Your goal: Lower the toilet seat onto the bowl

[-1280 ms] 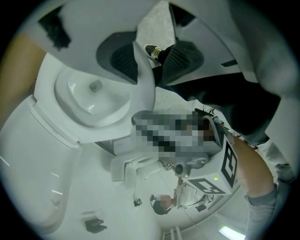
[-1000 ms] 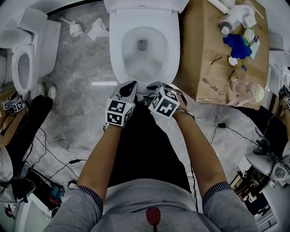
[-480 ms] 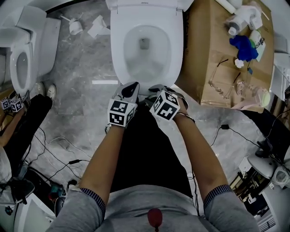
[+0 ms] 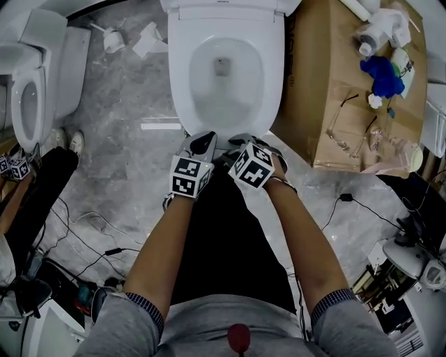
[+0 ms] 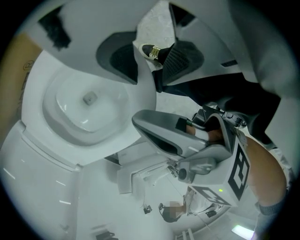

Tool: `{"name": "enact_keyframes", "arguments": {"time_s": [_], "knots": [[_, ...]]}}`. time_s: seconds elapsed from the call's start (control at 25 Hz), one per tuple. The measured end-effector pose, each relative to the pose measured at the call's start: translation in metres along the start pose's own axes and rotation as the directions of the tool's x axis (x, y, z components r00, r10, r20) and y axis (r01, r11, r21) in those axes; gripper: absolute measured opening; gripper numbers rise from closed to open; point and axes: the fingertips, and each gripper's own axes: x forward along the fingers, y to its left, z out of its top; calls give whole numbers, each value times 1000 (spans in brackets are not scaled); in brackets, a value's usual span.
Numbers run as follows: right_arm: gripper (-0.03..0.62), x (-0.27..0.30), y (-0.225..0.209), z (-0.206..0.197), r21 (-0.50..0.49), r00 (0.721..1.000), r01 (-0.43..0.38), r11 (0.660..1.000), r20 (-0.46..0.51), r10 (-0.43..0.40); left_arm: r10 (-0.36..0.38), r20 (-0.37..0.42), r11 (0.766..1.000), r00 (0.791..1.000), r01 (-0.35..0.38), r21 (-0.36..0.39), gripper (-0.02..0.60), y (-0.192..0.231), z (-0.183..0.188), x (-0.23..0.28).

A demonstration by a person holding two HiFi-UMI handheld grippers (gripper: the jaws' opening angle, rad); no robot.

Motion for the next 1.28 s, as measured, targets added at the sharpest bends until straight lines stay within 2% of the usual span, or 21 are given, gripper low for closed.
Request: {"name": "enact_keyframes", "arguments": {"time_s": [0.64, 1.04, 1.28], "knots": [[176, 35, -7, -16, 35, 1000, -14, 999, -28, 15, 19, -56, 1000, 998, -20, -19, 6, 13, -23, 19], [186, 44, -12, -20, 79, 1000, -10, 997, -16, 12, 3, -92, 1000, 996, -3, -3, 6, 10, -26, 33], [186, 41, -10, -21, 107, 1000, -22, 994, 0, 22, -9, -78, 1000, 997, 11, 26, 6, 4, -13, 31]]}}
